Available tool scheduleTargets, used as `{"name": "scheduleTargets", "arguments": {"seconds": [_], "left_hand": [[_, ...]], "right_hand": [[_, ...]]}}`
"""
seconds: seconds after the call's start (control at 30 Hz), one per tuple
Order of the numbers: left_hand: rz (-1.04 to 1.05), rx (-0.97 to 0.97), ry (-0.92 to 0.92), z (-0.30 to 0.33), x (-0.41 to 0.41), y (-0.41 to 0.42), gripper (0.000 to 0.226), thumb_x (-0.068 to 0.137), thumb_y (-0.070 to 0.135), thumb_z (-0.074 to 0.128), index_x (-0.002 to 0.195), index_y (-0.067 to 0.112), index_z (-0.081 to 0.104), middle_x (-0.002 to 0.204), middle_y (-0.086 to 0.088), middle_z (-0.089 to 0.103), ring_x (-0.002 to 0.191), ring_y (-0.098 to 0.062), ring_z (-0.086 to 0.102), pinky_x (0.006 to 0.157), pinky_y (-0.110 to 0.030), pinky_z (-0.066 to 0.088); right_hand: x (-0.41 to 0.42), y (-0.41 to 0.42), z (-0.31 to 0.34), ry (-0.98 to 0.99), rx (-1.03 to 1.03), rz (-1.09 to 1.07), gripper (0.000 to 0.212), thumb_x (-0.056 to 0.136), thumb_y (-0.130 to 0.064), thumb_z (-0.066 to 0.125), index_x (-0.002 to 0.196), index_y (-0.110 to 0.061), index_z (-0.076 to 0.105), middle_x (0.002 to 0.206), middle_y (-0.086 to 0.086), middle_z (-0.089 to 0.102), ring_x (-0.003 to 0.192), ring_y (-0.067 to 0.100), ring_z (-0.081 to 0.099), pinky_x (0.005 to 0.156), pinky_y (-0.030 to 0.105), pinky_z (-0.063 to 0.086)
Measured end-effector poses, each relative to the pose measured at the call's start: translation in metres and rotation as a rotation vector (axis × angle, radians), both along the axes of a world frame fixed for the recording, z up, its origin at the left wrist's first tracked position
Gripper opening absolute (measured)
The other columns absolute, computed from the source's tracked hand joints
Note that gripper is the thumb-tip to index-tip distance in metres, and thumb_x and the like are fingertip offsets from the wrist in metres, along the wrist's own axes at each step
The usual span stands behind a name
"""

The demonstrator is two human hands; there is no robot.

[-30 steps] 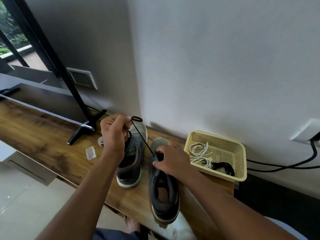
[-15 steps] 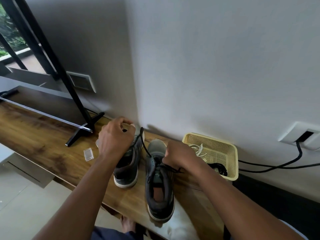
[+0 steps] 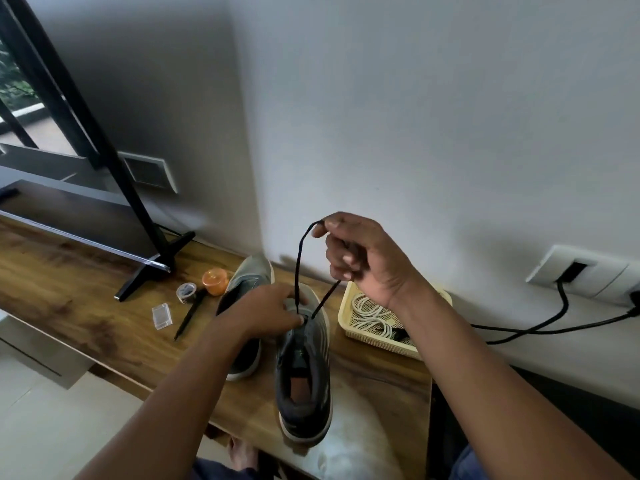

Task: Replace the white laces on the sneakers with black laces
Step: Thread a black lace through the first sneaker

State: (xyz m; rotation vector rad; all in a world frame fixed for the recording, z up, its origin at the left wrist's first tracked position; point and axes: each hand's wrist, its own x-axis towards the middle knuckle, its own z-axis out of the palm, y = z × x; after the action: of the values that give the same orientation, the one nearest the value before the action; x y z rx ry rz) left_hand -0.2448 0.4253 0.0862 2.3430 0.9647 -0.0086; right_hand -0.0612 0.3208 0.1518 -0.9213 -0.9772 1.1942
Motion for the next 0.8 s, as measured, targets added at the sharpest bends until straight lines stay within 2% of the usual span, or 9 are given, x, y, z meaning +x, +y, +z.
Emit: {"name": "scheduleTargets", "arguments": {"seconds": [0.13,0.33,0.43,0.5,0.57,0.6,0.67,0.73,0.8], "left_hand": [[0.020,0.068,0.153,-0.005,0.006,0.001,0.033,0.092,0.029,0.069,0.124,0.036,0.069,0.119,0.003,0.070,0.110,-0.017,0.065,0.100,-0.036,0.054],[0.112,0.109,0.195,-0.005,0.004,0.005,0.034,0.088,0.030,0.067,0.122,0.037,0.069,0.123,0.005,0.070,0.112,-0.018,0.065,0.099,-0.039,0.056],[0.148,0.168,0.262,-0.014,0.009,-0.002,0.026,0.091,0.041,0.067,0.116,0.034,0.069,0.119,0.002,0.071,0.110,-0.021,0.067,0.094,-0.042,0.058],[0.202,0.241,0.300,-0.022,0.013,-0.007,0.028,0.092,0.041,0.063,0.117,0.027,0.066,0.117,-0.003,0.070,0.110,-0.027,0.067,0.088,-0.040,0.057],[0.257,0.297,0.317,-0.028,0.015,-0.010,0.029,0.094,0.036,0.059,0.120,0.024,0.064,0.119,-0.005,0.069,0.111,-0.030,0.066,0.081,-0.038,0.055],[0.265,0.318,0.331,-0.031,0.016,-0.011,0.030,0.094,0.033,0.057,0.122,0.024,0.063,0.121,-0.006,0.069,0.113,-0.030,0.066,0.081,-0.038,0.054],[0.244,0.355,0.368,-0.036,0.017,-0.011,0.032,0.096,0.030,0.055,0.127,0.025,0.062,0.125,-0.005,0.068,0.115,-0.030,0.066,0.081,-0.039,0.054],[0.226,0.385,0.389,-0.040,0.018,-0.011,0.032,0.097,0.030,0.056,0.128,0.025,0.062,0.125,-0.005,0.069,0.115,-0.029,0.066,0.079,-0.039,0.053],[0.225,0.412,0.381,-0.044,0.019,-0.012,0.030,0.097,0.030,0.058,0.126,0.023,0.062,0.122,-0.004,0.070,0.114,-0.028,0.068,0.076,-0.038,0.052]], "right_hand": [[0.010,-0.008,0.010,0.222,0.033,0.031,0.031,0.093,-0.031,0.059,0.078,-0.007,0.073,0.053,0.000,0.037,0.049,0.015,0.028,0.051,0.029,0.021],[0.018,-0.012,0.015,0.120,0.055,0.012,0.031,0.096,-0.035,0.065,0.102,-0.007,0.075,0.056,-0.002,0.041,0.050,0.014,0.028,0.051,0.029,0.026],[0.021,-0.009,0.016,0.048,0.015,-0.059,0.019,0.095,-0.027,0.068,0.099,-0.010,0.076,0.060,0.001,0.049,0.049,0.014,0.035,0.049,0.026,0.030],[0.021,-0.006,0.010,-0.155,-0.111,-0.157,0.015,0.094,-0.020,0.070,0.091,-0.007,0.076,0.059,0.004,0.058,0.044,0.013,0.039,0.044,0.021,0.030],[0.019,-0.004,-0.003,-0.627,-0.331,-0.263,0.018,0.093,-0.020,0.071,0.089,-0.003,0.075,0.061,0.002,0.069,0.041,0.010,0.049,0.044,0.022,0.039],[0.017,-0.004,-0.011,-0.897,-0.453,-0.267,0.019,0.092,-0.023,0.069,0.094,-0.005,0.074,0.067,0.001,0.073,0.049,0.011,0.060,0.053,0.026,0.049],[0.008,-0.005,-0.028,-1.263,-0.605,-0.157,0.028,0.094,-0.030,0.063,0.118,-0.016,0.065,0.097,0.003,0.077,0.087,0.021,0.072,0.078,0.035,0.057],[-0.007,-0.003,-0.041,-1.396,-0.615,-0.009,0.036,0.097,-0.033,0.060,0.132,-0.026,0.059,0.120,0.001,0.069,0.105,0.025,0.066,0.084,0.036,0.053],[-0.023,0.000,-0.053,-1.495,-0.610,0.078,0.035,0.096,-0.040,0.062,0.127,-0.023,0.066,0.123,0.002,0.069,0.106,0.026,0.066,0.081,0.035,0.052]]}}
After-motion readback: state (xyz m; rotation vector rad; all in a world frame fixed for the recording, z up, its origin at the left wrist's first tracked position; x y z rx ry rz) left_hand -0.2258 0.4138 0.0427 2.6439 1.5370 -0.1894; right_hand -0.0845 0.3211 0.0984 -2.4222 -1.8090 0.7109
